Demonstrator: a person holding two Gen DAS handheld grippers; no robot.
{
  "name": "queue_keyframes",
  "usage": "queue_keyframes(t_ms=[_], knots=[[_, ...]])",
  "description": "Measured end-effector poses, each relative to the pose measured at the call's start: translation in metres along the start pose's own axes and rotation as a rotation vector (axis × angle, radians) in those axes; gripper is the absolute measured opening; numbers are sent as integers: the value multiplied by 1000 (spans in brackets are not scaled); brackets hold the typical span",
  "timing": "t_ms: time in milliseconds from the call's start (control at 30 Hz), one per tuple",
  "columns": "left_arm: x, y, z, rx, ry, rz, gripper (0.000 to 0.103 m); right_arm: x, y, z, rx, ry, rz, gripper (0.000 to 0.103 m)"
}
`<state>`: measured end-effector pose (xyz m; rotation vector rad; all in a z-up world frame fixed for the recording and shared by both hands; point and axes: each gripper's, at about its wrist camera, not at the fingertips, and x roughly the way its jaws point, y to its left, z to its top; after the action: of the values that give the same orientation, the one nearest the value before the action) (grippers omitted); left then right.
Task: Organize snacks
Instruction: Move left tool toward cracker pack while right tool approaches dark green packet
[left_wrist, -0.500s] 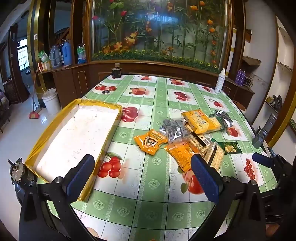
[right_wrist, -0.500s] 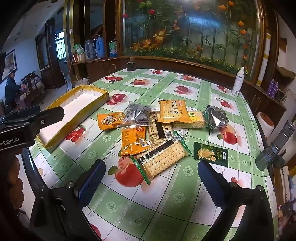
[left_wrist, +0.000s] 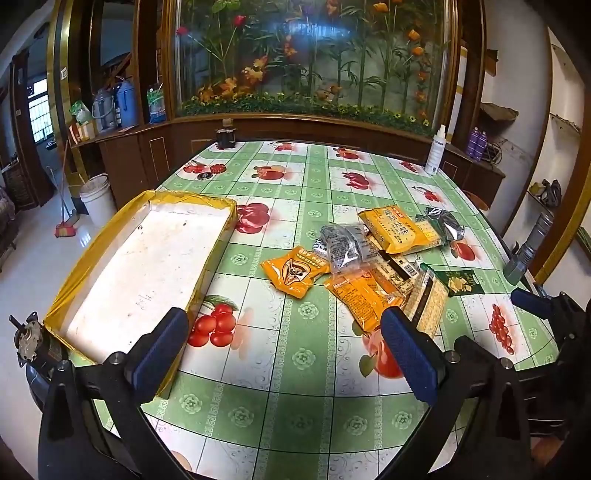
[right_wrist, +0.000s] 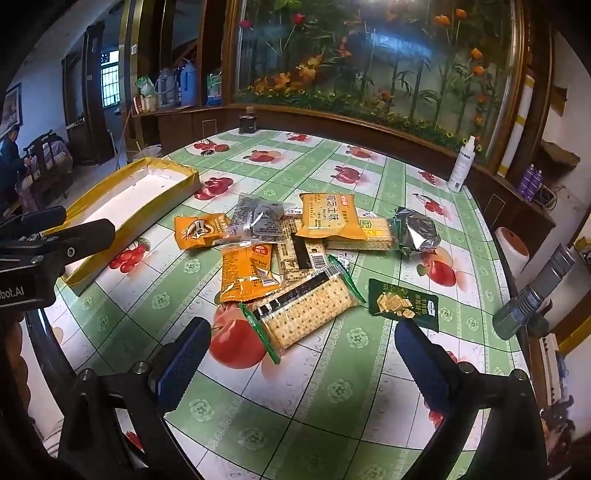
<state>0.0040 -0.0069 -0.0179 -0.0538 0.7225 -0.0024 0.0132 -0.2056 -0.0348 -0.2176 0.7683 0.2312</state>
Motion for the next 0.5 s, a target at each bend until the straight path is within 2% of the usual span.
queue_keyframes(t_ms=[233,500], knots=[[4,-3,-5,16,19,-5,103,2,-7,-5,11,2,-10,101],[18,-19,-13,70,75,-29,103,8,-25,-15,66,21,7,101]])
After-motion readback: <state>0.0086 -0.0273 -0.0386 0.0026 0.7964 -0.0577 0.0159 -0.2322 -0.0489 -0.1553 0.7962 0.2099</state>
